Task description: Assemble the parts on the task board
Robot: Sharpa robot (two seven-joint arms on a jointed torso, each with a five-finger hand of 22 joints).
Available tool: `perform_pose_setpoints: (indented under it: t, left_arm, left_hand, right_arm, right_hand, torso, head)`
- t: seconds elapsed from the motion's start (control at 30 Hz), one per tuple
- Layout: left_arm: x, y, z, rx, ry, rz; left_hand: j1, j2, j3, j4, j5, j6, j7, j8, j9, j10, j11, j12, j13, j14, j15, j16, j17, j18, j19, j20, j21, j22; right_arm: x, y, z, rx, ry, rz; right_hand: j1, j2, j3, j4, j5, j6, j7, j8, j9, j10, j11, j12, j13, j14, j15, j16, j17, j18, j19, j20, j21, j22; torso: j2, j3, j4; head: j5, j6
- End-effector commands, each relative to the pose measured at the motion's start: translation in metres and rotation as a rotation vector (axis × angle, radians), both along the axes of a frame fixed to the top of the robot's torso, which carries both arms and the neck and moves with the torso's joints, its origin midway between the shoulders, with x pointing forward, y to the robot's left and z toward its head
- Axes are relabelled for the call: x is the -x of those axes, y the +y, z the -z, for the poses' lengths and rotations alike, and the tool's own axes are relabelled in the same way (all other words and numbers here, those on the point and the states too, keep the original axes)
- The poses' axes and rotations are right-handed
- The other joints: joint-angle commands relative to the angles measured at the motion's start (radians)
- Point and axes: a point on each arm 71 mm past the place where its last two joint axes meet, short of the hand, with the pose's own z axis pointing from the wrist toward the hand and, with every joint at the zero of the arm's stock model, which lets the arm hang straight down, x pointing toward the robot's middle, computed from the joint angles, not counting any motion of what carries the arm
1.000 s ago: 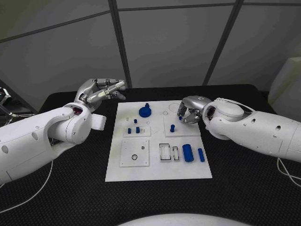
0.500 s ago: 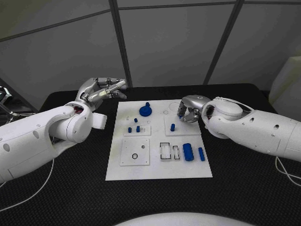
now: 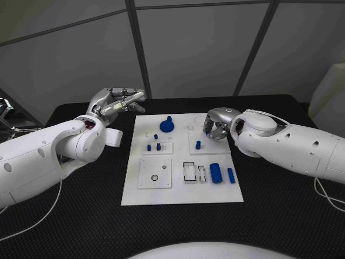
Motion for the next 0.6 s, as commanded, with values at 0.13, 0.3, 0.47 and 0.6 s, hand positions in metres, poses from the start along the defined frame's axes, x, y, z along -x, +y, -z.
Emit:
perform_pose_setpoints:
  t: [0.13, 0.3, 0.47, 0.6]
  left_arm:
    - [0.0, 0.0, -0.001, 0.008, -0.002, 0.007]
    - [0.001, -0.001, -0.001, 0.008, 0.0, 0.008]
    - [0.0, 0.002, 0.0, 0.003, 0.003, -0.002]
    - [-0.001, 0.003, 0.0, 0.002, 0.003, -0.006]
  left_hand:
    - [0.01, 0.002, -0.001, -0.008, -0.007, -0.007, -0.002, 0.0, 0.002, -0.004, 0.002, 0.002, 0.001, -0.002, 0.002, -0.006, -0.001, 0.003, 0.007, 0.003, -0.005, -0.002]
    - [0.027, 0.012, 0.008, -0.018, -0.006, -0.007, -0.001, 0.0, 0.004, -0.005, 0.002, 0.001, 0.002, 0.001, 0.0, -0.006, -0.002, 0.004, 0.014, 0.001, -0.005, -0.004]
    - [0.03, 0.013, 0.01, -0.02, -0.005, -0.007, -0.001, 0.0, 0.004, -0.005, 0.002, 0.001, 0.002, 0.002, 0.0, -0.006, -0.002, 0.004, 0.016, 0.001, -0.005, -0.004]
    - [0.032, 0.014, 0.011, -0.022, -0.005, -0.007, -0.001, 0.0, 0.004, -0.005, 0.002, 0.001, 0.002, 0.002, 0.0, -0.007, -0.003, 0.004, 0.017, 0.001, -0.005, -0.004]
  right_arm:
    - [0.004, 0.001, 0.01, 0.077, 0.054, 0.008]
    - [0.006, 0.003, 0.007, 0.074, -0.007, 0.007]
    - [0.007, 0.003, 0.003, 0.056, -0.067, 0.011]
    - [0.01, 0.002, -0.002, 0.03, -0.11, 0.006]
  right_hand:
    - [-0.006, 0.006, 0.022, -0.011, -0.005, 0.02, -0.004, -0.001, 0.001, 0.02, -0.005, 0.001, 0.003, 0.008, -0.009, 0.006, 0.0, 0.005, 0.02, -0.009, 0.009, 0.102]
    - [-0.009, 0.007, 0.033, -0.018, -0.002, 0.025, -0.006, -0.001, 0.002, 0.028, -0.007, 0.0, 0.004, 0.008, -0.011, 0.006, -0.001, 0.003, 0.023, -0.011, 0.015, 0.109]
    - [-0.012, 0.006, 0.039, -0.022, -0.001, 0.029, -0.007, -0.001, 0.002, 0.032, -0.008, 0.0, 0.004, 0.008, -0.012, 0.005, -0.005, 0.002, 0.026, -0.012, 0.019, 0.114]
    - [-0.018, 0.003, 0.042, -0.023, -0.001, 0.032, -0.007, -0.001, 0.003, 0.036, -0.009, -0.001, 0.004, 0.008, -0.013, 0.005, -0.006, 0.001, 0.027, -0.013, 0.021, 0.117]
  torso:
    - [-0.001, 0.0002, -0.0009]
    - [-0.001, -0.0002, -0.0016]
    - [-0.002, 0.0012, -0.0014]
    - [-0.001, 0.0001, -0.0005]
  head:
    - [0.002, -0.003]
    - [0.003, -0.003]
    - [0.003, -0.003]
    - [0.002, 0.0]
